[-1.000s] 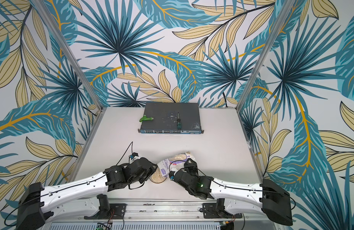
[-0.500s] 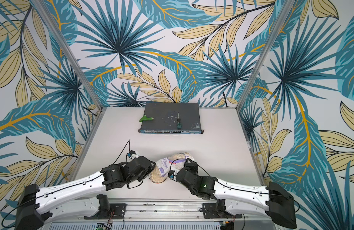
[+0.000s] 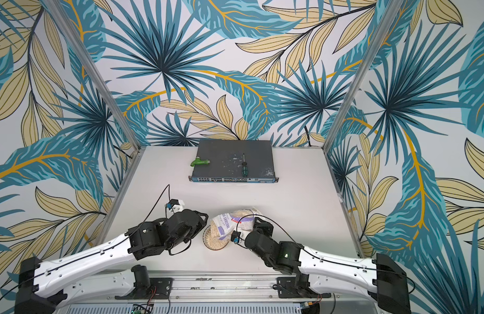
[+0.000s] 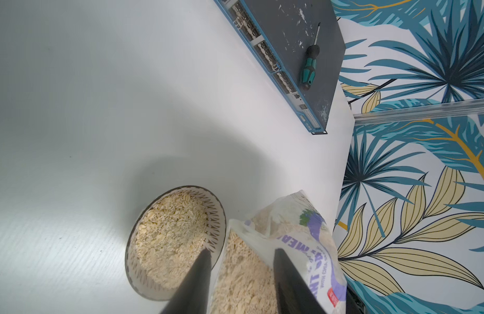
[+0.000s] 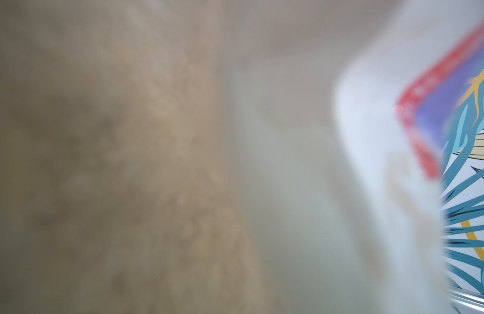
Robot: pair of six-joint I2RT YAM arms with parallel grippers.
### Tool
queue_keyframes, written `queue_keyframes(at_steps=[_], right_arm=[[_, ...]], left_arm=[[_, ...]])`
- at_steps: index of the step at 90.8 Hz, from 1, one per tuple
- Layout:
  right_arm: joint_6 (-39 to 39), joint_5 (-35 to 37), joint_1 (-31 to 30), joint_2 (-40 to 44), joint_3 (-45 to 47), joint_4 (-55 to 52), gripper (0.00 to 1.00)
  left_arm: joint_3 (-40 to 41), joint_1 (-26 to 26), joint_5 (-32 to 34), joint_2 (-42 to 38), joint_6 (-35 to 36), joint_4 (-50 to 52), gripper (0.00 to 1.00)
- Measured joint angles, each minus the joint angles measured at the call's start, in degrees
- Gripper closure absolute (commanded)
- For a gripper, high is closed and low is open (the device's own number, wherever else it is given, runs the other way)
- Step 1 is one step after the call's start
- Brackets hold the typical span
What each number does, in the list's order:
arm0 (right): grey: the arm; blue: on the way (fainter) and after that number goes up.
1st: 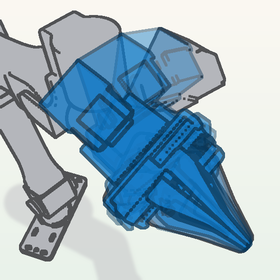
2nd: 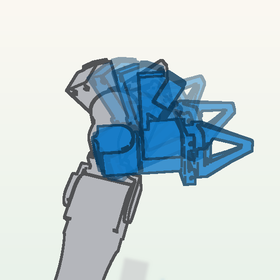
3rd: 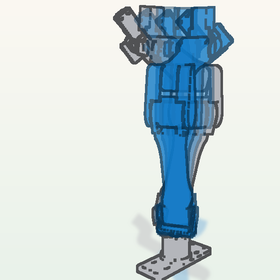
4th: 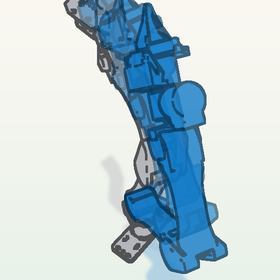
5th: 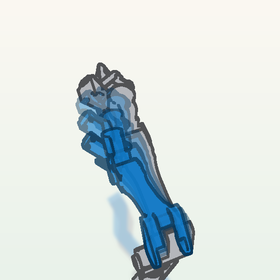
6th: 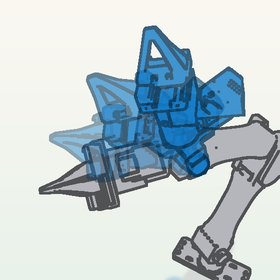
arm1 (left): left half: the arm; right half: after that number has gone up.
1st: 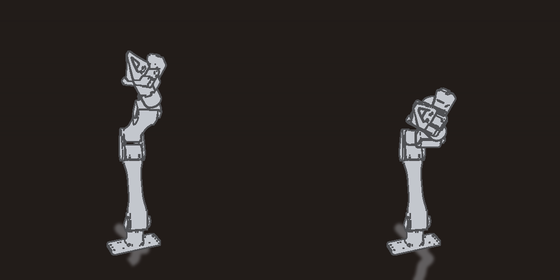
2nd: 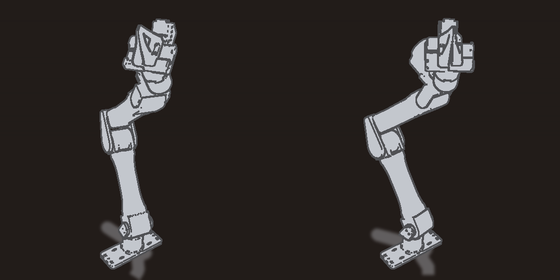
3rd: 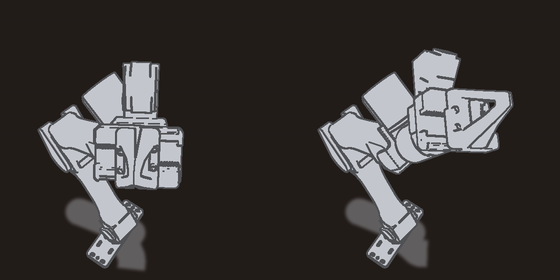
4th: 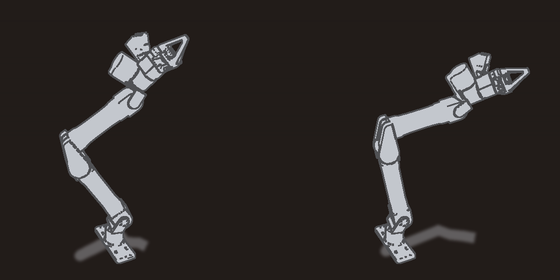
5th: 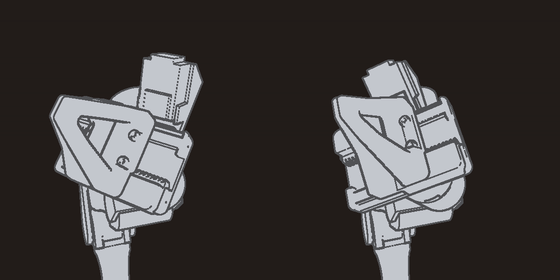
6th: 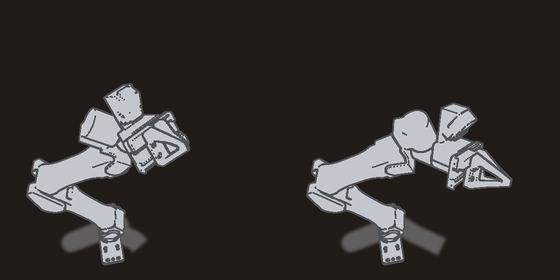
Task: Pour the oats into the breakfast bowl
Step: Place the oats bag at the center of the board.
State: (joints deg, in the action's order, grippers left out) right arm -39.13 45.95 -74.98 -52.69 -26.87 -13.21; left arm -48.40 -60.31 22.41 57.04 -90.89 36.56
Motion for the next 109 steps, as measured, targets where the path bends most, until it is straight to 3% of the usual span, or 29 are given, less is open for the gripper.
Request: queue_keyframes(at_steps=[49,87,109], right_arm=[[15.0,-3.7,0.0,1.8,-0.1,3.1,1.0],[24.5,-7.9,1.2,3.8,9.0,29.7,1.0],[33.4,-13.7,7.5,1.6,11.4,43.3,1.0]], left_arm=[[-2.4,0.0,5.1,-7.3,1.6,5.1,0.57],[-2.4,0.0,4.9,-8.2,2.6,5.8,0.57],[-2.4,0.0,4.3,-9.0,2.9,5.8,0.57]])
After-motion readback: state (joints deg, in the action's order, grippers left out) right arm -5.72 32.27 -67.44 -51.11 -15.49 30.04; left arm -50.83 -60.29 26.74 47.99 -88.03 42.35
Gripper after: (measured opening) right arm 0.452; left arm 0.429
